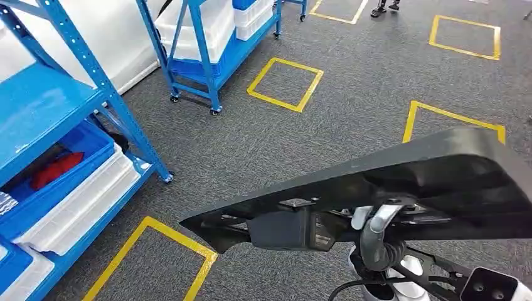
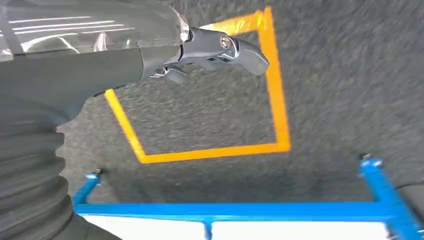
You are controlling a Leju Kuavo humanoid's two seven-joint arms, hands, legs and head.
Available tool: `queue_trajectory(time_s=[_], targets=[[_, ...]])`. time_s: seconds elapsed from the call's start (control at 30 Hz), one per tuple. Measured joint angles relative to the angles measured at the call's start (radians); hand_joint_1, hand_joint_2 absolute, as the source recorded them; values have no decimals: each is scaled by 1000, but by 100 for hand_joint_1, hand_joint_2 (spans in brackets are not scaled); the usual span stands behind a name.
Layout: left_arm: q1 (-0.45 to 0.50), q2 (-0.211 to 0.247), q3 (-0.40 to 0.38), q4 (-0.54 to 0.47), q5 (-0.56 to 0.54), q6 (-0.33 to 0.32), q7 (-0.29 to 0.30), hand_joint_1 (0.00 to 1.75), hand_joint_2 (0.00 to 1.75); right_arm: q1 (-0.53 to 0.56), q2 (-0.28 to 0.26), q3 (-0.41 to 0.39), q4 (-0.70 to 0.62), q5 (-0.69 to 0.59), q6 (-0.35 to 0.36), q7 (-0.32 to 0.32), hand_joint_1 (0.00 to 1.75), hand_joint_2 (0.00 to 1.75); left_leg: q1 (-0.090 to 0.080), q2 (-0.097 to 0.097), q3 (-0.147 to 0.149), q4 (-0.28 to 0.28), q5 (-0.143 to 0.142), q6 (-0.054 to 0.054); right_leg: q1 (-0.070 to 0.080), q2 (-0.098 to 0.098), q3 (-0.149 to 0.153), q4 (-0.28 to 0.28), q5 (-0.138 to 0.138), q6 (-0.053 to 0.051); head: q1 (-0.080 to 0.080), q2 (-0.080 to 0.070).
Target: Take the parts from the cabinet and place them on the table.
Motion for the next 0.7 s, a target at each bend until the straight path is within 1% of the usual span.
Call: queue_trajectory(time_s=[0.03, 0.07, 0.13, 0.17, 0.2, 0.23, 0.27, 0.3, 0.33, 0.37, 0.4, 0.43, 0.47, 0.5, 0.53, 0.57, 0.63, 0.67, 0.7], targets=[[1, 2, 0, 0, 0, 2, 7, 0, 175, 0, 5, -6, 2, 4, 0, 0, 175, 175, 0, -10, 1, -16, 1, -2, 3, 10, -6, 4, 3, 7, 0, 0], [3, 11, -1, 0, -1, 3, 18, 0, 175, 8, 11, -13, 3, 18, 2, 0, 175, 175, -4, 3, 4, -14, 3, -2, -2, 19, -11, 2, 7, 14, 0, 0], [2, 23, -5, -3, -1, 2, 34, 0, 175, 21, 21, -36, 2, 39, 12, 0, 175, 175, -9, 19, 4, -16, 7, 6, -7, 41, -14, -5, 14, 29, 0, 0], [2, 24, -8, -3, -1, 0, 37, 0, 175, 23, 26, -46, 1, 42, 19, 0, 175, 175, 2, 31, 7, -30, 16, 16, -3, 41, -16, -2, 12, 36, 0, 0], [1, 26, -11, -4, -1, -3, 37, 0, 175, 26, 30, -58, 0, 44, 24, 0, 175, 175, -2, 48, 11, -37, 21, 21, 1, -17, -23, 18, -3, 34, 0, 0], [3, 27, -12, -5, -1, -4, 38, 0, 175, 25, 33, -64, -1, 47, 25, 0, 175, 175, -4, 60, 12, -39, 21, 28, 2, -64, -48, 70, -42, 38, 0, 0], [8, 28, -12, -5, -1, -4, 38, 0, 175, 26, 38, -71, -1, 48, 26, 0, 175, 175, -7, 75, 11, -39, 20, 29, 1, -85, -89, 155, -89, 42, 0, 0], [13, 28, -13, -5, -1, -5, 37, 0, 175, 29, 42, -76, -1, 53, 25, 0, 175, 175, -9, 90, 10, -39, 19, 30, -2, -92, -126, 234, -123, 46, 0, 0], [15, 29, -13, -5, -1, -5, 35, 0, 175, 32, 46, -85, -1, 61, 22, 0, 175, 175, -10, 105, 8, -38, 19, 30, -4, -95, -153, 291, -140, 49, 0, 0], [14, 29, -14, -5, -1, -6, 35, 0, 175, 34, 50, -91, -1, 72, 16, 0, 175, 175, -10, 118, 8, -38, 18, 30, -7, -96, -159, 306, -135, 51, 0, 0], [13, 29, -15, -5, -1, -10, 35, 0, 175, 36, 53, -96, -1, 84, 9, 0, 175, 175, -10, 131, 9, -37, 17, 28, -9, -99, -137, 269, -107, 53, 0, 0], [12, 29, -16, -5, -1, -13, 36, 0, 175, 38, 55, -100, -1, 97, 3, 0, 175, 175, -9, 141, 11, -36, 14, 26, -10, -106, -95, 195, -70, 54, 0, 0], [12, 29, -18, -5, -1, -16, 37, 0, 175, 42, 58, -106, -4, 115, -10, 0, 175, 175, -8, 153, 14, -33, 10, 21, -10, -124, -34, 89, -27, 53, 0, 0], [12, 29, -20, -5, -1, -18, 39, 0, 175, 47, 59, -110, -10, 127, -24, 0, 175, 175, -9, 162, 18, -30, 5, 16, -8, -164, 11, 6, -20, 49, 0, 0], [12, 32, -23, -5, -1, -19, 42, 0, 175, 51, 60, -113, -16, 142, -43, 0, 175, 175, -17, 168, 18, -26, 0, 9, 2, -173, 13, 1, -25, 36, 0, 0], [12, 32, -26, -5, -1, -19, 47, 0, 175, 60, 60, -115, -26, 147, -59, 0, 175, 175, -17, 173, 20, -26, -2, 5, 1, -154, 10, 0, -24, 29, 0, 0], [9, 32, -34, -5, -1, -19, 54, 0, 175, 79, 60, -127, -50, 150, -78, 0, 175, 175, -15, 192, 27, -31, -3, -5, 5, -135, 8, 0, -25, 19, 0, 0], [7, 32, -39, -5, -1, -19, 56, 0, 175, 82, 60, -133, -59, 150, -79, 0, 175, 175, -14, 196, 30, -30, -8, -12, 0, -124, 12, -8, -20, 10, 0, 0], [4, 30, -40, -4, -1, -17, 57, 0, 175, 86, 60, -135, -69, 152, -79, 0, 175, 175, -9, 147, 27, -14, -24, -18, -4, -115, 16, -14, -17, 5, 0, 0]])
